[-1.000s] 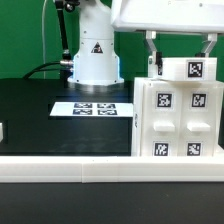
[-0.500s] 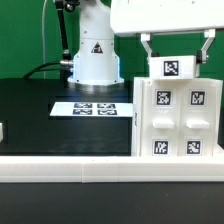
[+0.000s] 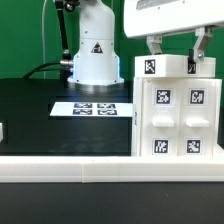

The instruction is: Assemble cabinet

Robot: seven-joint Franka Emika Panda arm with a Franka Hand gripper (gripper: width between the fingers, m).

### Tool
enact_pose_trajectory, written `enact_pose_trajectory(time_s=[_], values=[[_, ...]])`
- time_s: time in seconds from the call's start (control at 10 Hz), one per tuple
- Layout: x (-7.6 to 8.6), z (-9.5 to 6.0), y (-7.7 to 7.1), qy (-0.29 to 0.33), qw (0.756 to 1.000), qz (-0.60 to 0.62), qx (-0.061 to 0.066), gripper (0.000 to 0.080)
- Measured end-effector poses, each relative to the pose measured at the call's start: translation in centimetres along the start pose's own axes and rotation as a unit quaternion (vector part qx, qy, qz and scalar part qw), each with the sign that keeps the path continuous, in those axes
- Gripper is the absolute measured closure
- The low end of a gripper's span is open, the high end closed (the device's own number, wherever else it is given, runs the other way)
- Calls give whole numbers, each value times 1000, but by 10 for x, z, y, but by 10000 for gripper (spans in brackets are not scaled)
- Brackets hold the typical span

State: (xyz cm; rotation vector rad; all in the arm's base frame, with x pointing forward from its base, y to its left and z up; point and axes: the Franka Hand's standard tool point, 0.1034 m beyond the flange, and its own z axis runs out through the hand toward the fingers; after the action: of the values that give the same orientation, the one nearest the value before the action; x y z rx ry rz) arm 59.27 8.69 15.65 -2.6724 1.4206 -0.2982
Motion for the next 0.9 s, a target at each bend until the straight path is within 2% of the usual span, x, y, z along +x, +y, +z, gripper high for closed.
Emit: enact_pose_trajectory(time_s=[0.2,0.7,0.8,0.9], values=[[0,0,0,-22,997,78,-1,245],[0,0,1,-33,983,179,-1,245],[-1,0,0,-33,986,164,-1,173],[0,-4,-1,-35,988,151,4,173]])
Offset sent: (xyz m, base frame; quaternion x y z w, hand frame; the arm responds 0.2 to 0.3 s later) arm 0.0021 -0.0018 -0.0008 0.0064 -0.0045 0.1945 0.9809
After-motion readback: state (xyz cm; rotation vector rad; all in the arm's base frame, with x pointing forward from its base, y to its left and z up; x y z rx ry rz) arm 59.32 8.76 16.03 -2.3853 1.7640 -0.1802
